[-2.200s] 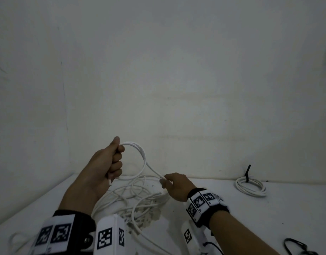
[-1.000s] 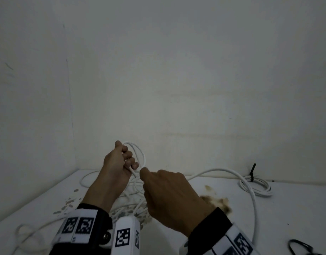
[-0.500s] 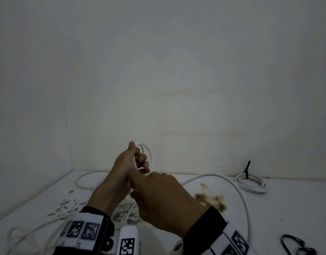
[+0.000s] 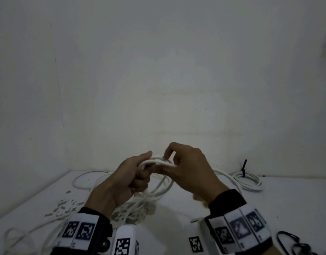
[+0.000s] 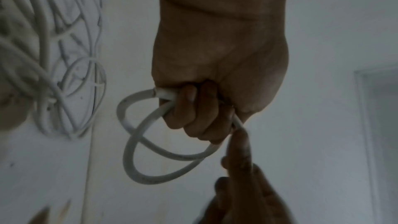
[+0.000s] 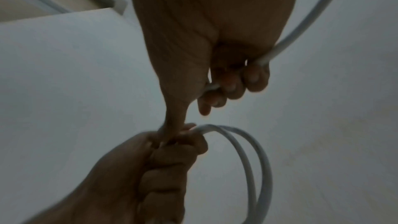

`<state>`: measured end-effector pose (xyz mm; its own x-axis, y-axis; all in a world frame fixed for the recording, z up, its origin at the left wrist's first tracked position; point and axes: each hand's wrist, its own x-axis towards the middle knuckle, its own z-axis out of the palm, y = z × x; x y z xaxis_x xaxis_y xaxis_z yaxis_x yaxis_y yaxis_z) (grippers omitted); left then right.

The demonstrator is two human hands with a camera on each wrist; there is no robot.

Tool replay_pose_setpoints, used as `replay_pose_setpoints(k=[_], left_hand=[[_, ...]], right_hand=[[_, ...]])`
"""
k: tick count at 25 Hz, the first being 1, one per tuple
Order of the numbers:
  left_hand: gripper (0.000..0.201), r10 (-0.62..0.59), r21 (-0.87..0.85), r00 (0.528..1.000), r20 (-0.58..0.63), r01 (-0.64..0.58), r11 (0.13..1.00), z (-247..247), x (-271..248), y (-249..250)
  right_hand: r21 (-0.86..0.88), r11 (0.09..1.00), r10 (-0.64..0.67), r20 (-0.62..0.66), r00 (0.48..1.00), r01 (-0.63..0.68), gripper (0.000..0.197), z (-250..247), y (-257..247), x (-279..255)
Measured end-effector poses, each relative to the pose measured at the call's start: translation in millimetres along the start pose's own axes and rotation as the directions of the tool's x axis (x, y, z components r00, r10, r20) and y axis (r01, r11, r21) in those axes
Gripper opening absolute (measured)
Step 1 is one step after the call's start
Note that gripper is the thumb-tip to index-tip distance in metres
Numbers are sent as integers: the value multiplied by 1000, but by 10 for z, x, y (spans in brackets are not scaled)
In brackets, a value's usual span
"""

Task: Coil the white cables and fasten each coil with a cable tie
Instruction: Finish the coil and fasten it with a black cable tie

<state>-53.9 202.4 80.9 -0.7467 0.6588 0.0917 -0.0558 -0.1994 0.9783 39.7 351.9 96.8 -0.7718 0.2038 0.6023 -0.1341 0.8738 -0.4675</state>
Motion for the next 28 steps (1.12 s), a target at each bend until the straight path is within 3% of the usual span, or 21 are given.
replay_pose_setpoints(k=[2,5,9,13,18,23,25,28], left_hand=[[33,10,-121,1000,11,-8,993,7,-18,25],[32,3,-184,1000,29,2,983,55,-12,47],[35,4,-106,998,-67,-11,994,51,51,9],[33,-19,-92,987,-157,5,996,29,95,12],[38,-66,-108,985,-156,50,993,10,110,17],[46,-116,-108,991,-60,109,988,44,111,-40],[49,-135,-125,991,-14,133,983,70,101,-69],[48,-122,-243,991,46,129,961,88,78,-48]], right_hand=[[184,974,108,140,984,-133,40,-5,130,13],[535,770,102,435,895,-348,21,31,207,-26],[632,679,176,355,918,-374,19,77,151,-28],[685,577,248,372,895,-444,20,124,103,-3],[751,324,280,504,817,-575,27,125,123,60],[777,-29,372,593,714,-629,27,41,155,126],[791,-61,378,583,719,-609,23,63,152,138],[838,-27,357,518,778,-545,20,82,153,160]])
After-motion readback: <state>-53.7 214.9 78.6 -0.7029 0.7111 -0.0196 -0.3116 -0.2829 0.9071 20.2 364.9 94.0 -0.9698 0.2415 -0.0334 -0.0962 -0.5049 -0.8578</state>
